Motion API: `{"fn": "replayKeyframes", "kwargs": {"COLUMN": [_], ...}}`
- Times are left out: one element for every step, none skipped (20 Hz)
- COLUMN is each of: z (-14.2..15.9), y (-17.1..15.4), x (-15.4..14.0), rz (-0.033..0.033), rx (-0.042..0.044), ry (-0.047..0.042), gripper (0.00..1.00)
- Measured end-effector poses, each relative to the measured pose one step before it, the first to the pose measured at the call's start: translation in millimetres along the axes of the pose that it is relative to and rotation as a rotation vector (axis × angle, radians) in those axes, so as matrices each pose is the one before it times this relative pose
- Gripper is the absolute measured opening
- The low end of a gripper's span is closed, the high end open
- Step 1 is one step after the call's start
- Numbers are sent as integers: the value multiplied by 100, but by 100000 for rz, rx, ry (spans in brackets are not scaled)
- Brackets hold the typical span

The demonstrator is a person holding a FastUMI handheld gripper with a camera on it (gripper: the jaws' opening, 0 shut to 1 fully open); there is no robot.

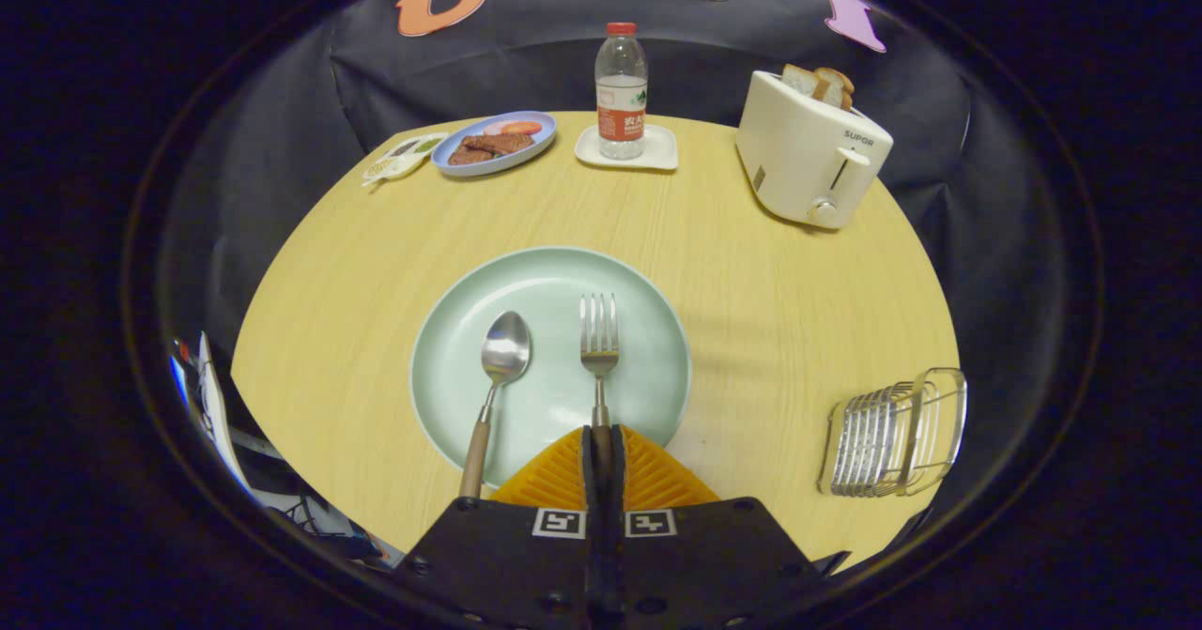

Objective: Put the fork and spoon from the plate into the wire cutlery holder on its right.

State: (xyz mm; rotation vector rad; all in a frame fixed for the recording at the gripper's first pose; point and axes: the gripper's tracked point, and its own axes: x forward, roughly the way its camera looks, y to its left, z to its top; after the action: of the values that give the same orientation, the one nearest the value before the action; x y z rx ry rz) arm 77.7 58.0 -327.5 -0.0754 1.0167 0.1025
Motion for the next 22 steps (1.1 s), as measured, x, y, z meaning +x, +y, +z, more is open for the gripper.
{"fn": "replayKeyframes", "kwargs": {"z": [357,420,581,583,448,482,179,98,-71,-201,-548,-624,-648,-707,-679,-508,-492,-511,-473,-396,-356,-150], "y": [-3,-154,-424,-779,-1057,-1385,-1547,-1702,-1862,-1923,-1430,-1329,-1318,-1305,-1075,-829,-620,-779,-653,-367,-31,-51], "x": [-1294,-1494,-1604,-1711,-1697,-1574,-1426,-1321,-937,-878,-583,-459,-203,-26,126,94,294,457,449,498,523,521], "rz": [1536,1449,937,5,-607,-1336,-1426,-1802,-2226,-2092,-809,-107,-119,-779,-587,279,3,-726,-579,703,1469,1629], "rx": [1190,978,672,109,225,207,458,-75,-557,-271,831,1976,2082,1885,1845,2032,1412,736,1137,1663,1822,1999], "ry": [1424,1237,146,-49,-365,-29,204,361,324,1057,1591,2373,2694,2945,3073,2632,2575,2319,2452,2458,2883,2429], "gripper": [0,1,0,1,1,1,0,0,0,1,0,1,1,1,1,1,1,1,1,1,1,0]}}
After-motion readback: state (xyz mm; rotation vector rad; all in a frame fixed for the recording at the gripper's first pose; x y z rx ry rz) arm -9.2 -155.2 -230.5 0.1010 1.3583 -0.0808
